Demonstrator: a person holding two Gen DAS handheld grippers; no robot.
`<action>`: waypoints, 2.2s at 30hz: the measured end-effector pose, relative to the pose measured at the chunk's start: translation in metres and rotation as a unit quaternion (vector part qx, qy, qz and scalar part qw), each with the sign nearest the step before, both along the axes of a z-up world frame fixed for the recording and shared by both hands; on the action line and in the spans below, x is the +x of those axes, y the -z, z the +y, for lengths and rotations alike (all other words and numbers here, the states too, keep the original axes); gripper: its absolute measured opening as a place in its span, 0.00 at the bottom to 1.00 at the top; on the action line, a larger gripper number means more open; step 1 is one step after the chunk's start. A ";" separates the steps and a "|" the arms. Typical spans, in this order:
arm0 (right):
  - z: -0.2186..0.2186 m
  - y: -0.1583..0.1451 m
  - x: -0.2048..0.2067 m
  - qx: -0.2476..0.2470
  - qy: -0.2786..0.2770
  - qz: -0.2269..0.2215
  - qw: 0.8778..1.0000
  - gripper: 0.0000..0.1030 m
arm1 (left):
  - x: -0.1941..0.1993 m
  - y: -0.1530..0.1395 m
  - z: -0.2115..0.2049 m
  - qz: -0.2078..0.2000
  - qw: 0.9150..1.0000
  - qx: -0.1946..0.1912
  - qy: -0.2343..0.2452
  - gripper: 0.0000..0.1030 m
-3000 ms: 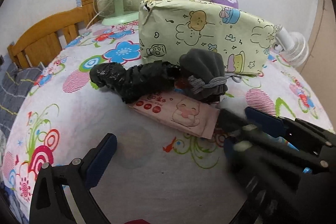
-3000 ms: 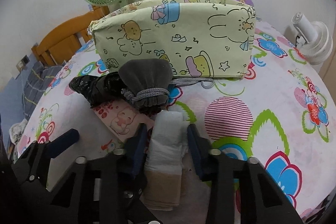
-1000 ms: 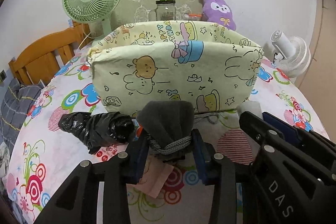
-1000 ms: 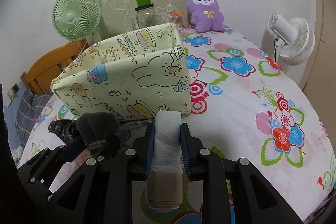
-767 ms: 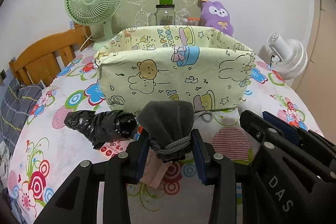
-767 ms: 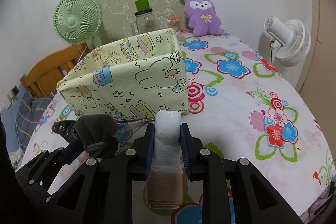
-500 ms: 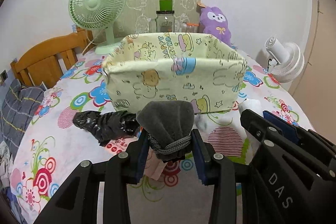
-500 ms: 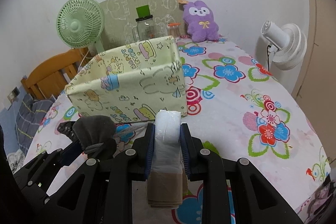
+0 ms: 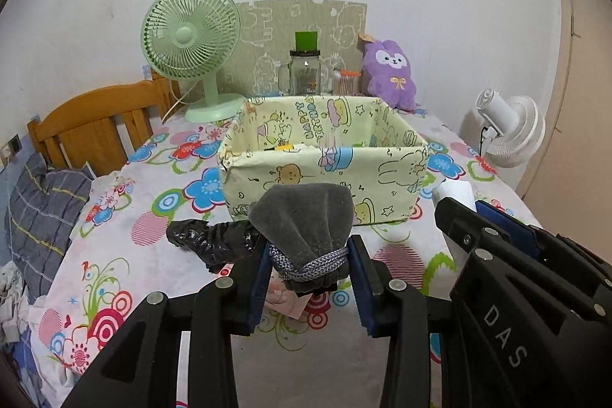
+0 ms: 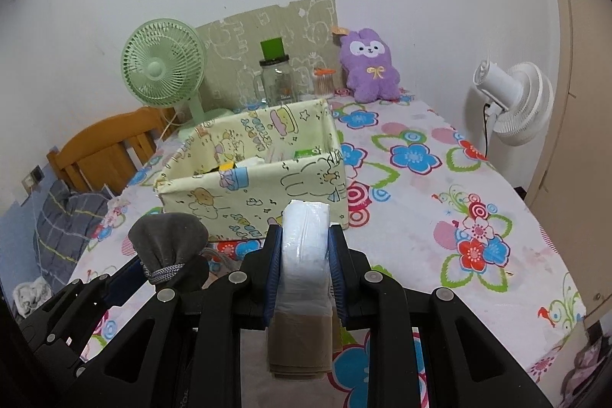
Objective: Organize soft objects
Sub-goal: 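Carry the grey pouch toward the box with left while right carries the pad, then lower the grey pouch into the box and open the left gripper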
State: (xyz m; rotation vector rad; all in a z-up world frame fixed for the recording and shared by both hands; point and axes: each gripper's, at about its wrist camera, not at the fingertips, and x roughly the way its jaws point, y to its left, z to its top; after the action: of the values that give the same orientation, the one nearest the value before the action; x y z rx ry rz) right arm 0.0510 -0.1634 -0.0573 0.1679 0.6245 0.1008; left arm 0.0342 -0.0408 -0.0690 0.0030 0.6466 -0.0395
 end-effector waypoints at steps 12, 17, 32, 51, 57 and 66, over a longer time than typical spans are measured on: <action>0.002 -0.027 -0.009 -0.001 -0.005 -0.023 1.000 0.26 | -0.007 -0.025 0.003 -0.024 1.000 0.000 -0.002 0.38; 0.001 -0.038 -0.009 0.000 -0.006 -0.032 0.999 0.26 | -0.008 -0.036 0.003 -0.035 0.999 0.001 -0.001 0.38; 0.001 -0.065 0.000 -0.004 -0.002 -0.052 0.999 0.26 | 0.002 -0.063 0.002 -0.057 0.998 0.002 0.004 0.38; 0.004 -0.079 0.036 -0.009 -0.003 -0.059 0.998 0.26 | 0.035 -0.076 0.004 -0.064 0.998 0.000 0.009 0.38; 0.006 -0.079 0.052 -0.012 -0.003 -0.055 0.998 0.26 | 0.052 -0.074 0.005 -0.059 0.998 -0.003 0.009 0.38; 0.006 -0.077 0.074 -0.014 -0.001 -0.052 0.999 0.26 | 0.075 -0.073 0.007 -0.056 0.998 -0.005 0.011 0.38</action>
State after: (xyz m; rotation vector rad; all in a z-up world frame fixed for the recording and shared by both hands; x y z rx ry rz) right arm 0.1253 -0.1569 0.0202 0.1343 0.5230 0.1010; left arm 0.1087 -0.0342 0.0040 0.0030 0.5352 -0.0635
